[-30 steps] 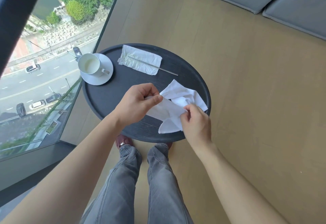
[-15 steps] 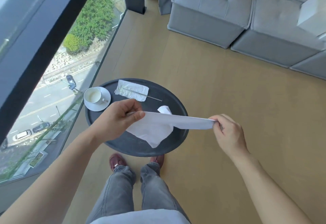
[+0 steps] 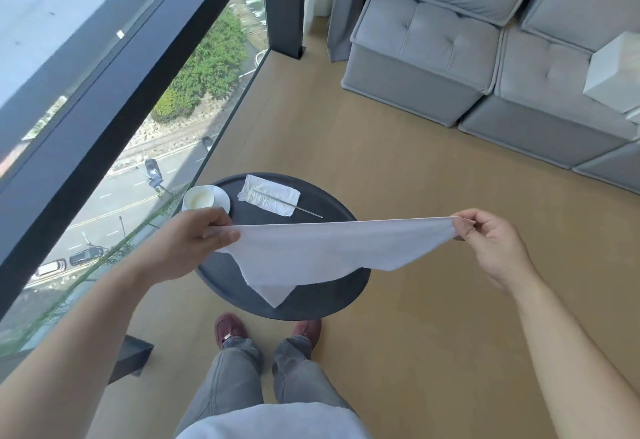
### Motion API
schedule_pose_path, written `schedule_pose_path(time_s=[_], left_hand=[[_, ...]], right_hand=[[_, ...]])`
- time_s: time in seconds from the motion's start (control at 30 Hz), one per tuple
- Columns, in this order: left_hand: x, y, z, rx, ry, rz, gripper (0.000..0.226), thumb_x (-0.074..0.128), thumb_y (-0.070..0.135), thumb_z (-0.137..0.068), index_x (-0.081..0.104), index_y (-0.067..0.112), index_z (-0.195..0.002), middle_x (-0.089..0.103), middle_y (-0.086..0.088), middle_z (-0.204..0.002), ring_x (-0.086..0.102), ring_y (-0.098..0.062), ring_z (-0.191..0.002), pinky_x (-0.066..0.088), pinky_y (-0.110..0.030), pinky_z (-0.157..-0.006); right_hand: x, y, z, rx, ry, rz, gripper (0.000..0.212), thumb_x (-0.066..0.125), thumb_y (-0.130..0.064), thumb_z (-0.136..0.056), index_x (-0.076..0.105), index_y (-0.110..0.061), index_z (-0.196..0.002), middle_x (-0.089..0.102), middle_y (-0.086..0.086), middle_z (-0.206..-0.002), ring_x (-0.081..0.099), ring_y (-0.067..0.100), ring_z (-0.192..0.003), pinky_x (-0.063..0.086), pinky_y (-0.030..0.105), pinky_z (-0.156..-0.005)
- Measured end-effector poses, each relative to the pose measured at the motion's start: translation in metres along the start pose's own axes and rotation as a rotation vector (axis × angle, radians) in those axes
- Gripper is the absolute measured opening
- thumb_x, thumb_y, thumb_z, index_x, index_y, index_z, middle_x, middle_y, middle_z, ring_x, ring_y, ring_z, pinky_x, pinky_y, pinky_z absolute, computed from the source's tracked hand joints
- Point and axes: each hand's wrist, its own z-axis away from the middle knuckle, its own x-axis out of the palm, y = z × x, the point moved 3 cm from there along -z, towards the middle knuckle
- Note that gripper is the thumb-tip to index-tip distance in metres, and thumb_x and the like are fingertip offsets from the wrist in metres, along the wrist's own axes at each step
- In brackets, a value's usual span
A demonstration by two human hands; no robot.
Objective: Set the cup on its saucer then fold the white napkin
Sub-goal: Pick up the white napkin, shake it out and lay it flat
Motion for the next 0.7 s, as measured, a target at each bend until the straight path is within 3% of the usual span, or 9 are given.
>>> schedule_pose_path(time_s=[0.07,0.17,0.3,0.4,0.5,0.57,0.7], left_hand=[[-0.009,-0.003,-0.002,-0.015,0.124,0.153,0.024,0.075,0.039,-0.092,0.066,0.019,-0.083,0.055,-0.011,-0.068,0.044,-0.015,-0.061,0.034,-0.031,-0.059],[-0.019,0.0,0.0,0.0,0.304,0.584,0.029,0.085,0.036,-0.082,0.066,0.015,-0.076,0.056,0.005,-0.067,0.045,-0.011,-0.062,0.035,-0.023,-0.059],[-0.021,0.015,0.0,0.106,0.389,0.961,0.01,0.069,0.023,-0.092,0.068,0.023,-0.083,0.058,0.0,-0.08,0.053,-0.015,-0.077,0.041,-0.029,-0.08],[-0.026,0.021,0.005,0.185,0.421,1.01,0.014,0.054,0.013,-0.101,0.064,0.018,-0.093,0.054,-0.007,-0.089,0.052,-0.021,-0.085,0.042,-0.037,-0.087],[-0.026,0.017,0.016,0.237,0.452,0.977,0.016,0.05,0.011,-0.106,0.063,0.017,-0.098,0.056,-0.004,-0.091,0.052,-0.019,-0.084,0.047,-0.032,-0.083],[-0.019,0.007,0.027,0.223,0.446,0.95,0.009,0.058,0.022,-0.105,0.065,0.02,-0.099,0.057,0.001,-0.091,0.05,-0.016,-0.084,0.047,-0.026,-0.078],[0.012,-0.027,0.05,0.094,0.422,0.922,0.027,0.073,0.051,-0.091,0.068,0.024,-0.095,0.058,0.004,-0.086,0.048,-0.013,-0.081,0.043,-0.02,-0.073]], right_hand=[[-0.001,-0.012,-0.009,0.013,0.027,-0.182,0.011,0.062,-0.019,-0.098,0.07,-0.017,-0.09,0.069,-0.002,-0.087,0.061,0.015,-0.087,0.049,0.034,-0.091],[-0.001,-0.033,-0.024,0.0,0.078,-0.422,0.011,0.066,-0.025,-0.091,0.065,-0.014,-0.087,0.069,-0.002,-0.085,0.063,0.013,-0.085,0.049,0.028,-0.086],[0.004,-0.06,-0.043,-0.065,0.09,-0.592,0.022,0.062,-0.017,-0.099,0.063,-0.021,-0.077,0.064,-0.001,-0.083,0.059,0.014,-0.081,0.047,0.024,-0.076],[0.006,-0.077,-0.048,-0.129,0.081,-0.625,0.016,0.06,-0.019,-0.1,0.062,-0.019,-0.084,0.067,0.001,-0.089,0.062,0.017,-0.089,0.048,0.027,-0.084],[0.007,-0.077,-0.043,-0.153,0.052,-0.632,0.011,0.054,-0.019,-0.103,0.06,-0.014,-0.095,0.066,0.007,-0.1,0.062,0.022,-0.1,0.049,0.033,-0.093],[0.009,-0.065,-0.035,-0.117,0.058,-0.607,0.017,0.046,-0.015,-0.106,0.059,-0.015,-0.095,0.063,0.006,-0.1,0.061,0.02,-0.1,0.049,0.031,-0.091],[0.026,-0.018,-0.014,0.017,0.088,-0.548,0.024,0.041,-0.012,-0.108,0.058,-0.016,-0.092,0.061,0.001,-0.094,0.06,0.012,-0.09,0.049,0.023,-0.081]])
